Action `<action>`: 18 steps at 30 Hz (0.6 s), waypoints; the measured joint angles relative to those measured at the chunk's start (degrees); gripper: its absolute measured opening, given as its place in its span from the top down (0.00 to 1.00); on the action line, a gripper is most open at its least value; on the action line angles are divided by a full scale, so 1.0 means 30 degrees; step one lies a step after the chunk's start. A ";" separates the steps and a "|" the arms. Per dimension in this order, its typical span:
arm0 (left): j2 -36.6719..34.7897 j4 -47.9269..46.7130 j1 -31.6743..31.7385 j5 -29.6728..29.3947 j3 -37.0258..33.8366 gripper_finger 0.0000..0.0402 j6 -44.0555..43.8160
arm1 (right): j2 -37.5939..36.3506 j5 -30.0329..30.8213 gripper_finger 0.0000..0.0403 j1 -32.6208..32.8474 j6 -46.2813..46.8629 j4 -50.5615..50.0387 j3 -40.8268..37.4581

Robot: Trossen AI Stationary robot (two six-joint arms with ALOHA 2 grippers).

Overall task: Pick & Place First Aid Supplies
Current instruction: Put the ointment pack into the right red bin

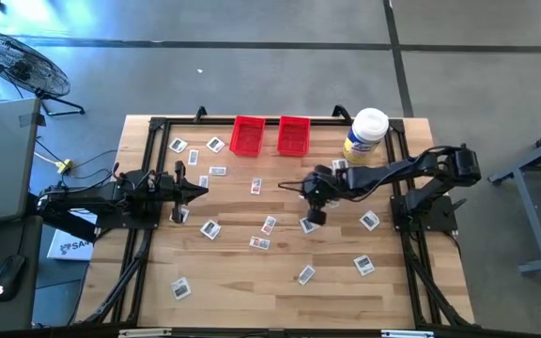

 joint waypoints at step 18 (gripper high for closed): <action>0.0000 0.0000 0.0000 -0.0007 0.0000 1.00 0.0000 | 0.1342 0.0222 1.00 -0.5780 -0.2999 0.1569 0.5746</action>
